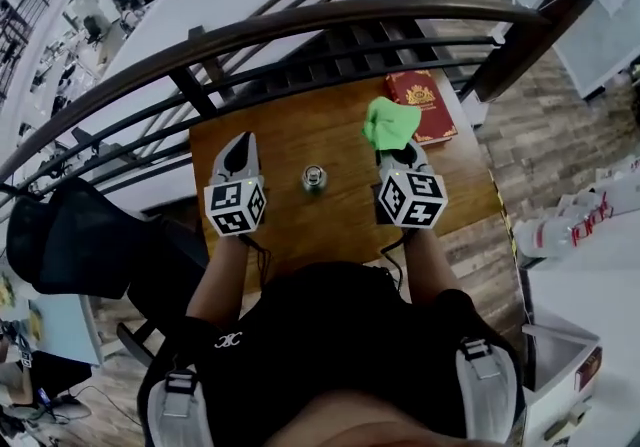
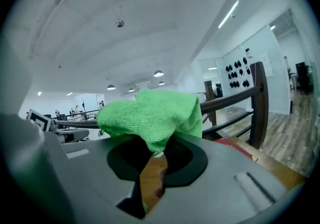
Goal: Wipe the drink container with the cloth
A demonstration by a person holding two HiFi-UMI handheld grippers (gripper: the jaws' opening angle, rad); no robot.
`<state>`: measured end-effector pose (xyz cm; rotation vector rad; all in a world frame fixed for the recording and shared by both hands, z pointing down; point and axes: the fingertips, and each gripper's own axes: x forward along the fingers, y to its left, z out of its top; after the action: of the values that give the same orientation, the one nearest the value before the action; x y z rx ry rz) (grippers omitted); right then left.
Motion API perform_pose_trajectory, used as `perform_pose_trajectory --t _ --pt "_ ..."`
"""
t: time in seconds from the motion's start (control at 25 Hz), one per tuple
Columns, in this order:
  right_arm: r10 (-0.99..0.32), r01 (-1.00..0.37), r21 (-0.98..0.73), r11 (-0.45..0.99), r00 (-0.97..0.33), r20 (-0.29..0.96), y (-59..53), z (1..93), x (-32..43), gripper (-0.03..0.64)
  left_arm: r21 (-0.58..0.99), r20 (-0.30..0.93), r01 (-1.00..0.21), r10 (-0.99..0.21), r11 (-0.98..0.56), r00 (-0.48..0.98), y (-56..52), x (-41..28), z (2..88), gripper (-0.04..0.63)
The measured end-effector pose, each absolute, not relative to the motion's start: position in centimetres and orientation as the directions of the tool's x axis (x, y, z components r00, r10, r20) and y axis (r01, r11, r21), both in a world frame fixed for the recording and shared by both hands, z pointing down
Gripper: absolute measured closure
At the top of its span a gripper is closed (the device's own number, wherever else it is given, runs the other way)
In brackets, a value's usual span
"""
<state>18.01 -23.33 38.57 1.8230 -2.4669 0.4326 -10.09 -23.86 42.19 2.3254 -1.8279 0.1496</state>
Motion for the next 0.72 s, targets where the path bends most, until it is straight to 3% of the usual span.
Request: perform_pose_trajectory --t 0.32,0.72 --pt "-0.965 -0.965 -0.027 0.260 -0.260 0.002 -24.5 34.8 16.3 0.568 -0.004 0.157 -0.995 -0.983 -0.099 0.097 -21.3 -14.4 37.1 0.541" --pt "-0.948 -0.948 -0.040 0.315 -0.316 0.034 -24.7 36.1 13.5 0.568 -0.053 0.197 -0.997 -0.979 -0.057 0.045 -19.1 -15.8 38.0 0.541"
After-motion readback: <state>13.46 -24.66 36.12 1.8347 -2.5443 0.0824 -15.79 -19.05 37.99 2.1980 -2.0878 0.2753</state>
